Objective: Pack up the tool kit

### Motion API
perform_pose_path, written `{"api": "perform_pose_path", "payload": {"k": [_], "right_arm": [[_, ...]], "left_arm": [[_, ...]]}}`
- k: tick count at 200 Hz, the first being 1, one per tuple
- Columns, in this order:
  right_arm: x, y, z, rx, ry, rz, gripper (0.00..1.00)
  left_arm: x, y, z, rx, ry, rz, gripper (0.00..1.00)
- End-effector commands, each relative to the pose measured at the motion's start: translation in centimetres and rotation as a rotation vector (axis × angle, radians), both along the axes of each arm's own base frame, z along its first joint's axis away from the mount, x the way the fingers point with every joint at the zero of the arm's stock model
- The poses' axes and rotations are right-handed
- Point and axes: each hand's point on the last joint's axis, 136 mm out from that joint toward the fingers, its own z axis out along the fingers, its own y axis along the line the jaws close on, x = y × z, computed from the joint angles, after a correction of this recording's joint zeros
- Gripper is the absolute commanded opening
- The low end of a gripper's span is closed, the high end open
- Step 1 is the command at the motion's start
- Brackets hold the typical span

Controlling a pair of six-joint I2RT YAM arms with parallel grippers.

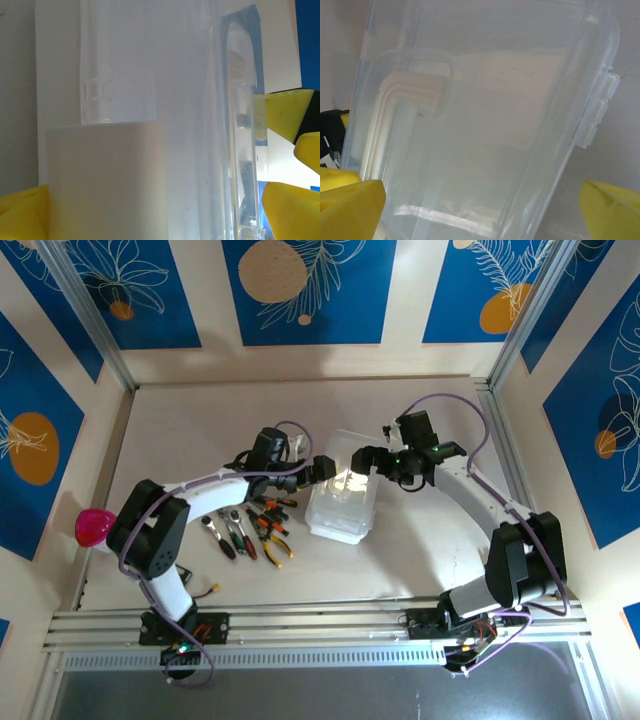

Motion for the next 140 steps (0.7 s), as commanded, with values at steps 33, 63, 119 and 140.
{"api": "perform_pose_path", "payload": {"k": [33,63,119,140], "right_arm": [[0.3,1.8,-1.3,-0.016,0.059,0.036,0.99],[0.4,2.5,-1.6,-0.018,0.067,0.050,0.99],[0.3,2.9,-3.2,-0.070,0.109,0.070,0.99],[0.4,3.0,-3.4,-0.104,0.118,0.084,0.99]], "left_arm": [[-0.5,-1.0,2.1,-0.052,-0.050,-0.011,1.00],[-0.6,-0.5,2.0,-0.028,-0.061,-0.010,1.00],[-0.7,0.2,1.8,-0.016,-0.055,-0.005,1.00],[-0.6,0.1,2.0,-0.018,-0.058,-0.011,1.00]]}}
